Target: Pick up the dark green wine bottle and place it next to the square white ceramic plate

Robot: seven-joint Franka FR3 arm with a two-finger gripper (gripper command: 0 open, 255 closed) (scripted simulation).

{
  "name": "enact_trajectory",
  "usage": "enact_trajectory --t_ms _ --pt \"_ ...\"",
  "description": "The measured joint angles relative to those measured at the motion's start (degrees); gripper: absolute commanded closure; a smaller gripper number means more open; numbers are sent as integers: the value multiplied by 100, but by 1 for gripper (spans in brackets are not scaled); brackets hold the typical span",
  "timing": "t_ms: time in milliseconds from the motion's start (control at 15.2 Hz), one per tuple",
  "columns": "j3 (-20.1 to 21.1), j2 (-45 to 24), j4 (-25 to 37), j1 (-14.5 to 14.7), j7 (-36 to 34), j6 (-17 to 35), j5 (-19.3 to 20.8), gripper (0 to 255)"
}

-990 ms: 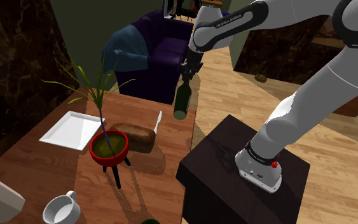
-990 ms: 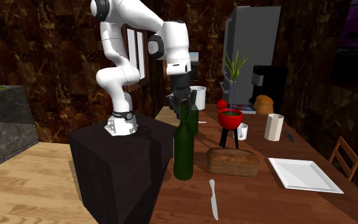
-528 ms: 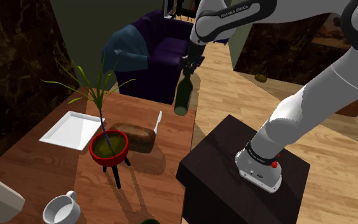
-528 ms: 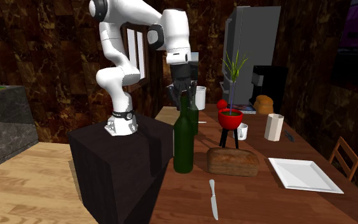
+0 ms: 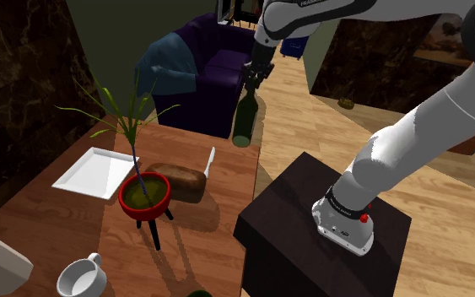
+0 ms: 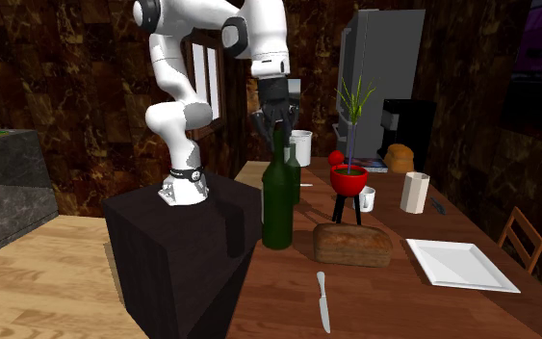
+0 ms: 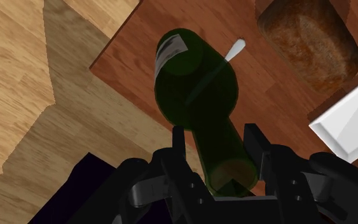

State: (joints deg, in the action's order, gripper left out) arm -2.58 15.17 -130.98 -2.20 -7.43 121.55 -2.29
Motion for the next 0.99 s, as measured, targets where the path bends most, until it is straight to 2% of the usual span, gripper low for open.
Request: enact_trajectory --t_ms 990 --pt "4 177 987 -6 -52 -1164 29 255"
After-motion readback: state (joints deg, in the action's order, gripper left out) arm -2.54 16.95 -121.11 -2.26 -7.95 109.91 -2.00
